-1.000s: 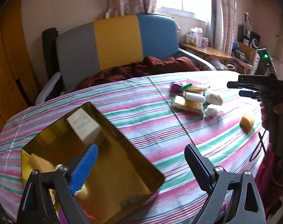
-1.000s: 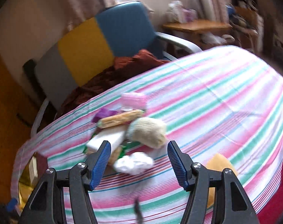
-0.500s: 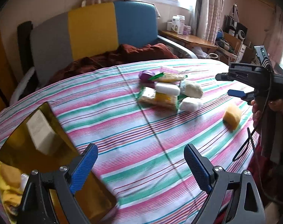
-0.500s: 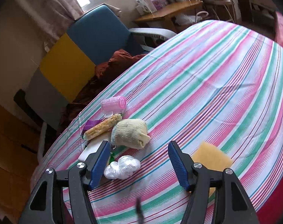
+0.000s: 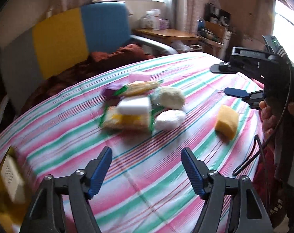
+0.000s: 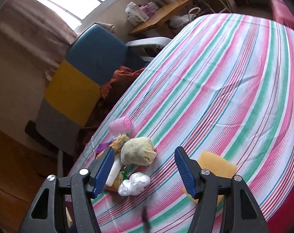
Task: Organize objects
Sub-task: 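Withdraw both grippers from the tray toward the remaining items, then grasp the wrapped cotton balls with left gripper while right gripper grasps the yellow sponge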
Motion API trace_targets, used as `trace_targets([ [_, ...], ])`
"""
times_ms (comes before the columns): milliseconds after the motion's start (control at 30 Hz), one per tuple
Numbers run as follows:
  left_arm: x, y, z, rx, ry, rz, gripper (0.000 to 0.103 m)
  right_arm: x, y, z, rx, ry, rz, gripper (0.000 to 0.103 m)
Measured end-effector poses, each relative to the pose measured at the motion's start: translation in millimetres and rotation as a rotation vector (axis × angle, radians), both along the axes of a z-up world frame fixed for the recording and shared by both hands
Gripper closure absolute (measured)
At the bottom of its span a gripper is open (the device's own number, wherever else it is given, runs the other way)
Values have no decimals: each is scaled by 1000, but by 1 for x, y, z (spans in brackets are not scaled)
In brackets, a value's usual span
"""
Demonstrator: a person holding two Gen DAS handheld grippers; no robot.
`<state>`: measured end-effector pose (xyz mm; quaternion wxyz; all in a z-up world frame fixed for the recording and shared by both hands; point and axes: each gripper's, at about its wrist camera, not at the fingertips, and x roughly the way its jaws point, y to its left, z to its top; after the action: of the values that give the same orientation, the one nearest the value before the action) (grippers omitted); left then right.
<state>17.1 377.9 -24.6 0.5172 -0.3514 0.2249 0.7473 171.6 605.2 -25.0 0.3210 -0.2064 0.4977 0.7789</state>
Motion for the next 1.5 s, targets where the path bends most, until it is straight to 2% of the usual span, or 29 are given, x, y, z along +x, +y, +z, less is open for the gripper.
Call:
trace_targets([
  [233, 11, 56, -6, -15, 40, -166, 35, 1, 2, 0, -16, 36, 16, 38],
  [467, 15, 104, -22, -65, 78, -254, 36, -3, 3, -3, -39, 56, 45, 37],
  [600, 14, 126, -42, -127, 130, -284, 38, -5, 2, -5, -50, 62, 53, 35],
  [633, 13, 130, -47, -144, 135, -290, 43, -5, 2, -5, -51, 63, 53, 35],
  [667, 12, 133, -55, -174, 132, -293, 55, -4, 3, -5, -52, 63, 51, 34],
  [700, 11, 134, -59, -186, 131, -285, 55, -4, 3, -6, -54, 62, 48, 34],
  [800, 9, 127, -59, -158, 106, -266, 63, -3, 5, -7, -57, 60, 39, 34],
  [967, 11, 96, -58, -126, 35, -199, 63, -3, 5, -7, -50, 43, 27, 35],
  [1100, 20, 54, -57, -109, -1, -124, 62, -1, 7, -9, -55, 20, 7, 35],
  [1267, 19, 8, -66, -108, -84, -46, 65, 2, 8, -8, -34, -46, -24, 35],
  [1400, 22, -18, -62, -93, -100, -29, 65, -5, 11, -6, -39, -167, 66, 35],
  [1500, 18, -25, -61, -76, -128, -17, 66, -3, 17, -1, -34, -303, 114, 34],
])
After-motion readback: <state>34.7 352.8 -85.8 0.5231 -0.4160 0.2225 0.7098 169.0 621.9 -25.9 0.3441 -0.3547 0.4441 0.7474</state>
